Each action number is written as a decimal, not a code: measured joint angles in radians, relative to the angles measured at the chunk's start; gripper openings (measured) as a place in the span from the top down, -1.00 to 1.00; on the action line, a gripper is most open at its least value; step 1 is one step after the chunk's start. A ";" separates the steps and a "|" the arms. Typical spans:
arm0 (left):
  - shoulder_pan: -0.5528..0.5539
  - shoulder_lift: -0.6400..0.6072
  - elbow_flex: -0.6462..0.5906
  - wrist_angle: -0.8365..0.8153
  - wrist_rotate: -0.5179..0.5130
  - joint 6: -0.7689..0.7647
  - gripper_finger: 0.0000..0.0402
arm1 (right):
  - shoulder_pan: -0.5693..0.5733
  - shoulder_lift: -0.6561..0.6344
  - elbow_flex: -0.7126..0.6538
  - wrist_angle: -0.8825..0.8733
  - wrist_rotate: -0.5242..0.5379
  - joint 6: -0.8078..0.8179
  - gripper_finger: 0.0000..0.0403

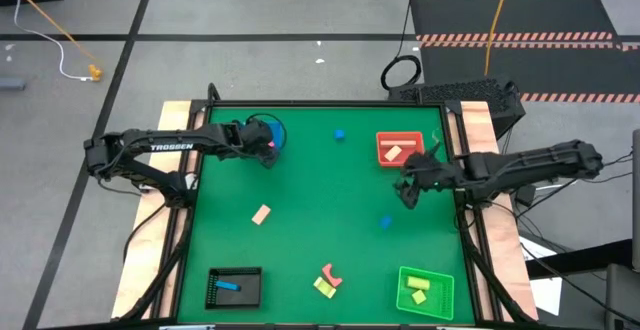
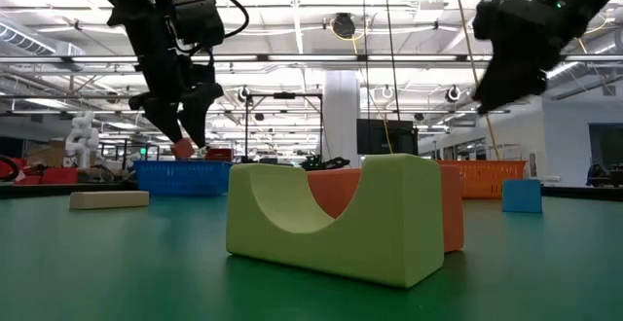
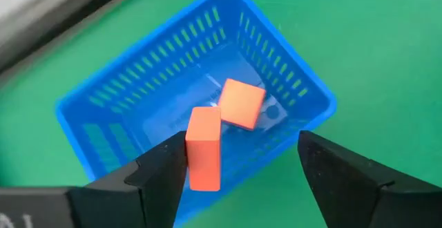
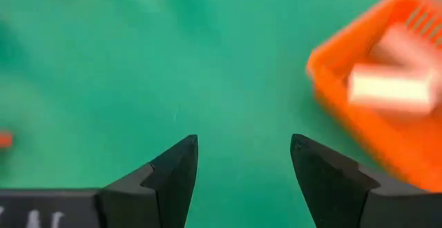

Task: Sort & place blocks by color
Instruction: Put the top orange block in the blue basket

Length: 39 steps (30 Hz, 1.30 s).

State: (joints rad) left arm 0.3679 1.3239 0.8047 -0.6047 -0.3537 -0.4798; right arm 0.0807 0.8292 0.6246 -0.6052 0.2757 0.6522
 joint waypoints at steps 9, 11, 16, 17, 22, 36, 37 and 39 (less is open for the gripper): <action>-0.045 0.000 0.001 -0.011 -0.014 0.264 -0.29 | 0.000 0.103 0.000 -0.077 -0.189 0.057 -0.10; -0.056 0.000 0.001 -0.031 -0.014 0.314 -0.29 | 0.000 0.108 0.000 -0.091 -0.228 0.063 -0.10; -0.070 0.000 0.001 -0.068 -0.060 0.385 -0.31 | 0.003 0.114 0.000 -0.161 -0.284 0.026 -0.10; -0.070 0.000 0.001 -0.072 -0.073 0.394 -0.32 | 0.006 0.114 0.000 -0.167 -0.282 0.009 -0.10; -0.070 0.000 0.001 -0.073 -0.093 0.407 -0.33 | 0.054 0.117 0.000 -0.083 -0.280 -0.137 -0.10; -0.043 0.000 0.001 -0.098 -0.089 -0.033 -0.31 | 0.177 0.222 -0.083 0.261 -0.239 -0.611 -0.10; -0.040 0.000 0.001 -0.105 -0.089 -0.048 -0.28 | 0.177 0.224 -0.083 0.271 -0.236 -0.611 -0.10; -0.040 0.000 0.001 -0.104 -0.091 -0.015 -0.17 | 0.177 0.225 -0.083 0.286 -0.233 -0.612 -0.10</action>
State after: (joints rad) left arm 0.3283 1.3235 0.8059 -0.7090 -0.4445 -0.4950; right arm 0.2573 1.0538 0.5411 -0.3193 0.0429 0.0400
